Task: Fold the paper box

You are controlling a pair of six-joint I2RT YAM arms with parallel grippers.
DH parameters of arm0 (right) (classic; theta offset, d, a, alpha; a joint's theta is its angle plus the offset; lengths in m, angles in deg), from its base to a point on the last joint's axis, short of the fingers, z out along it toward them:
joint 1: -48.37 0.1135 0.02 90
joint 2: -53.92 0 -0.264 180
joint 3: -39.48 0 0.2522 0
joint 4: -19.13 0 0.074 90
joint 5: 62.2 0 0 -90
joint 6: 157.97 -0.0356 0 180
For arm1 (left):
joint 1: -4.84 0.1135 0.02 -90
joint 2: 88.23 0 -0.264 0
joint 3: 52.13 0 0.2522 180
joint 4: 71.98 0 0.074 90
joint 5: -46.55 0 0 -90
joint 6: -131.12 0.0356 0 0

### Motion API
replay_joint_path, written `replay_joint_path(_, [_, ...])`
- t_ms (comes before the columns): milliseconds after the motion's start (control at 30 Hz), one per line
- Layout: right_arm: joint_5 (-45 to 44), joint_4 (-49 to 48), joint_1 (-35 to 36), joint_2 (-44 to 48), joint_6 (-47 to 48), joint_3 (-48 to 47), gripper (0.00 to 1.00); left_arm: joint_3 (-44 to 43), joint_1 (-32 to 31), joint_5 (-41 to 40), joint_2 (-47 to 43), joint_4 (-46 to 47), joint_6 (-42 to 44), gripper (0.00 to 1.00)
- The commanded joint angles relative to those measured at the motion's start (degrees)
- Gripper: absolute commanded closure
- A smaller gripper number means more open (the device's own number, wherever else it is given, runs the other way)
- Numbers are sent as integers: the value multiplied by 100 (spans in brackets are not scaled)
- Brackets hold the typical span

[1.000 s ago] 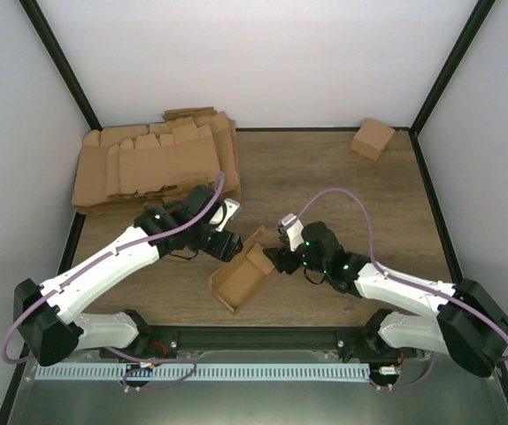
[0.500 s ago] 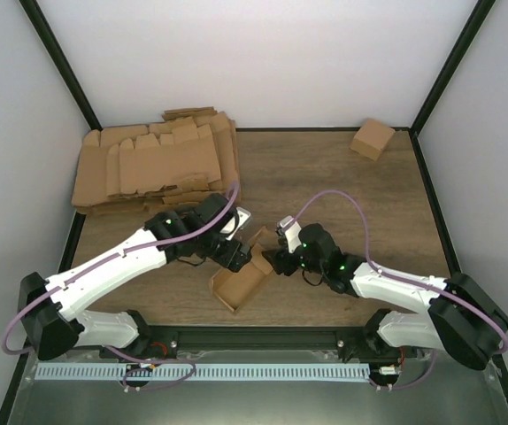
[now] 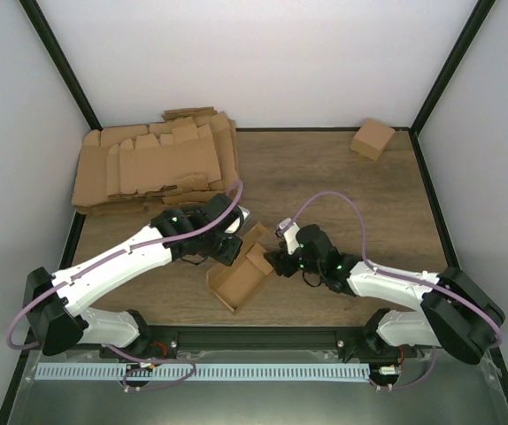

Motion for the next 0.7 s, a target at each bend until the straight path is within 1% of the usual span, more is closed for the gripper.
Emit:
replay_joint_path(0, [-73,-76,49,-72,-26,-71,37,-107,-26,-193,-18,-20,-108,87])
replay_joint_path(67, [-48,-104,57,-118,-34,-59,39,-69,-30,-165,-35,29,-128,91])
replay_joint_path(267, [-90,25,108,-417,16,-246,43,49,2,-160,-143,209,-142,96])
replay_joint_path(667, [-376,530,234,-978,-35,-564,44,454,369,449,-299,703,86,96])
